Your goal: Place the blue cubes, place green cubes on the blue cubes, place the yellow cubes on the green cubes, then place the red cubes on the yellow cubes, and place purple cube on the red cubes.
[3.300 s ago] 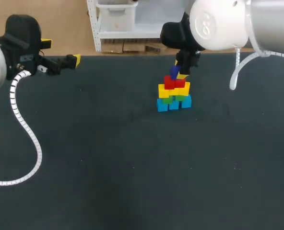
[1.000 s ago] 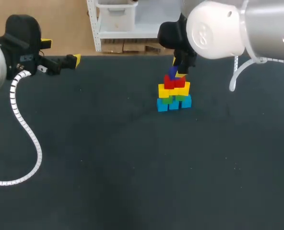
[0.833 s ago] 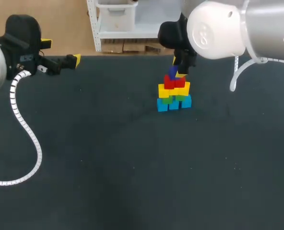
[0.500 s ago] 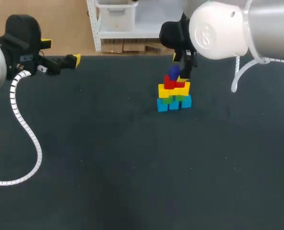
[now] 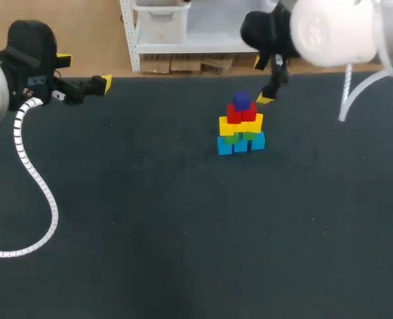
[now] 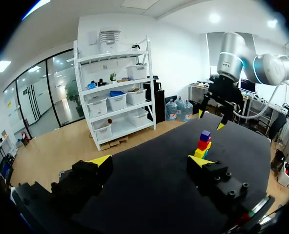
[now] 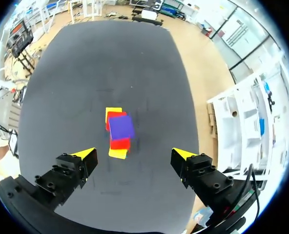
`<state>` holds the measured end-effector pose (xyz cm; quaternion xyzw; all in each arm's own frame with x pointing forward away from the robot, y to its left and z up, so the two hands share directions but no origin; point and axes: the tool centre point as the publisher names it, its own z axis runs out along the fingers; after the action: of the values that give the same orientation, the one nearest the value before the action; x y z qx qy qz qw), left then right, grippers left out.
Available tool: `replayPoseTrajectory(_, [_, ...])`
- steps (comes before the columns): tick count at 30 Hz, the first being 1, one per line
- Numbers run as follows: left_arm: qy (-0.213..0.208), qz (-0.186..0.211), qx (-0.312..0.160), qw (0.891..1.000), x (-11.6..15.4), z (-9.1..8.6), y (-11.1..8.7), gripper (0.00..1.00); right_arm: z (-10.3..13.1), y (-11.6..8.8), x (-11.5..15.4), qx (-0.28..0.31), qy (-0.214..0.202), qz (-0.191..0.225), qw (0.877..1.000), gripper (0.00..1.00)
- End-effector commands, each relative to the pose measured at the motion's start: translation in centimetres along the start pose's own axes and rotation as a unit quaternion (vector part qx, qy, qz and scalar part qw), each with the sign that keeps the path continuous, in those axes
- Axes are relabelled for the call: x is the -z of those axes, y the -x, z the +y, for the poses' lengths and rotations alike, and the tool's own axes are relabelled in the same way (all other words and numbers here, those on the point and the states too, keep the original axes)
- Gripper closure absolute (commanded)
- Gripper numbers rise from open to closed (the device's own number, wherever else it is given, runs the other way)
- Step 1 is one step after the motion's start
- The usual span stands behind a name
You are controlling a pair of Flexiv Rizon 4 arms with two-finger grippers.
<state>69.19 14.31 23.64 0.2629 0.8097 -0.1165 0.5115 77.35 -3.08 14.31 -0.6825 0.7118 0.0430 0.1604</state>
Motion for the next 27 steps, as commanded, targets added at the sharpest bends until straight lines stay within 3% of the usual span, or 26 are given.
replayPoseTrajectory(1, [-0.019,-0.004,-0.001,1.000,0.1,0.4,-0.1,0.00,1.0,-2.3,2.2,-0.025,-0.030,-0.031,0.999,0.00])
replayPoseTrajectory(11, [-0.019,-0.004,-0.001,1.000,0.1,0.4,-0.1,0.00,0.3,-6.7,4.8,-0.118,-0.060,-0.088,0.987,0.00])
replayPoseTrajectory(27, [-0.019,-0.004,-0.001,1.000,0.1,0.4,-0.1,0.00,0.0,-11.6,6.5,-0.220,-0.105,-0.132,0.961,0.00])
